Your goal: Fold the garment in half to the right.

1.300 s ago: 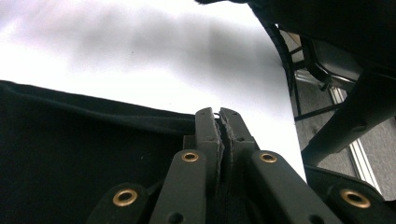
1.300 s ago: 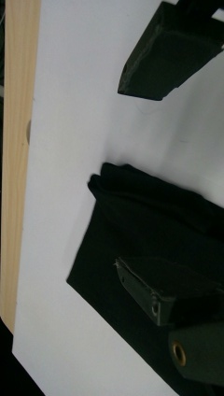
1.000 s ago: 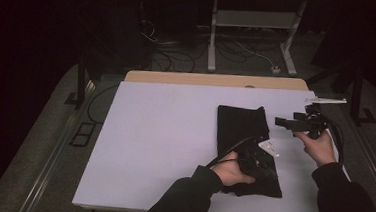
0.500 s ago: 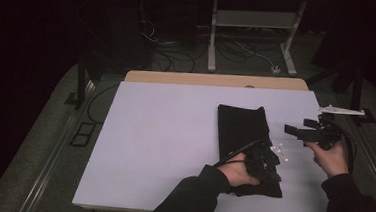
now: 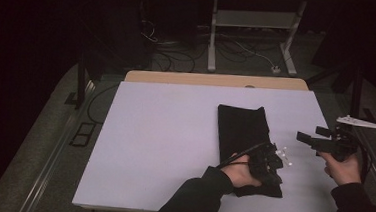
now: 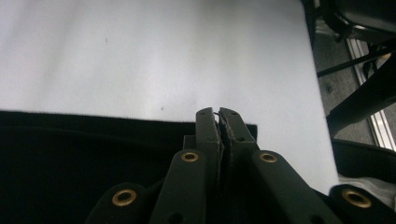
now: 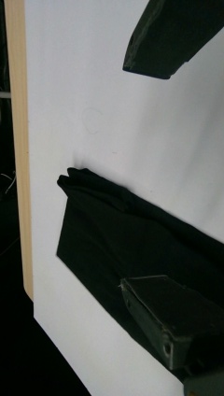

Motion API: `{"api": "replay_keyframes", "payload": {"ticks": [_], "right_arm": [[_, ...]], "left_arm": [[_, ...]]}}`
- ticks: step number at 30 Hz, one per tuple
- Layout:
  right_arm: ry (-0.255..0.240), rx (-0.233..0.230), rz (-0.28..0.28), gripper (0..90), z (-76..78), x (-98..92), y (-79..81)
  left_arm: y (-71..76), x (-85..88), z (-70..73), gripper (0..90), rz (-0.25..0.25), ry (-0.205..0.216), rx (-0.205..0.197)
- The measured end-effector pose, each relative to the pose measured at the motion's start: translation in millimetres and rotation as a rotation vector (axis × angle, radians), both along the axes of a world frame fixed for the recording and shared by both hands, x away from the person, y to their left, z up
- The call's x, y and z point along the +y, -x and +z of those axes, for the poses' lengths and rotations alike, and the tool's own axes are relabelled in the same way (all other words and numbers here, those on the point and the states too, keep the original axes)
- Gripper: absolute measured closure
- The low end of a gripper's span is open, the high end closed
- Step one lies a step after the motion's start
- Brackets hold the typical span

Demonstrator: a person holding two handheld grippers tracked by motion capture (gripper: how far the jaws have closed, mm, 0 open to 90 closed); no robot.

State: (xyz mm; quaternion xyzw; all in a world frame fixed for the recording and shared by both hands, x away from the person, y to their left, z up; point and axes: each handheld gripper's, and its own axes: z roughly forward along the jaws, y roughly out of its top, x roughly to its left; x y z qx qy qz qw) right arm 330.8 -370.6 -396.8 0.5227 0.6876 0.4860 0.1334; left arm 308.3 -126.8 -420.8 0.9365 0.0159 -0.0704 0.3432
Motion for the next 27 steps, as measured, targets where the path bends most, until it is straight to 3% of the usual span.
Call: {"api": "replay_keyframes", "payload": {"ticks": [5, 8, 9, 11, 13, 15, 18, 23, 27], "right_arm": [[0.001, -0.011, -0.015, 0.0, 2.0, -4.4, 6.7], [0.002, -0.017, -0.020, 0.0, 1.9, -8.0, 10.6], [-0.003, -0.014, -0.025, 0.0, 2.0, -8.9, 11.9], [-0.005, -0.015, -0.028, 0.0, 1.8, -11.2, 14.0], [-0.009, -0.019, -0.030, 0.0, 1.9, -12.9, 15.8], [-0.008, -0.023, -0.030, 0.0, 1.8, -14.0, 17.7], [0.011, -0.021, -0.020, 0.0, 2.0, -14.4, 20.2], [0.017, -0.015, -0.014, 0.0, 1.3, -16.4, 23.9], [0.013, -0.017, -0.014, 0.0, 0.5, -19.0, 27.3]], "left_arm": [[0.3, 3.2, 6.4, 79.8, -0.004, 0.043, 0.010], [0.7, 5.6, 10.4, 73.3, 0.001, 0.073, 0.038], [-0.1, 6.2, 11.7, 70.6, 0.004, 0.078, 0.026], [-1.5, 8.4, 14.1, 64.7, 0.008, 0.090, 0.032], [-3.4, 10.9, 16.1, 58.0, 0.013, 0.106, 0.073], [-5.2, 13.4, 18.8, 48.1, 0.047, 0.122, 0.079], [-7.9, 17.9, 22.0, 37.1, 0.046, 0.143, 0.118], [-10.5, 26.0, 26.6, 25.5, 0.055, 0.212, 0.128], [-13.1, 31.9, 29.7, 11.8, 0.079, 0.214, 0.121]]}}
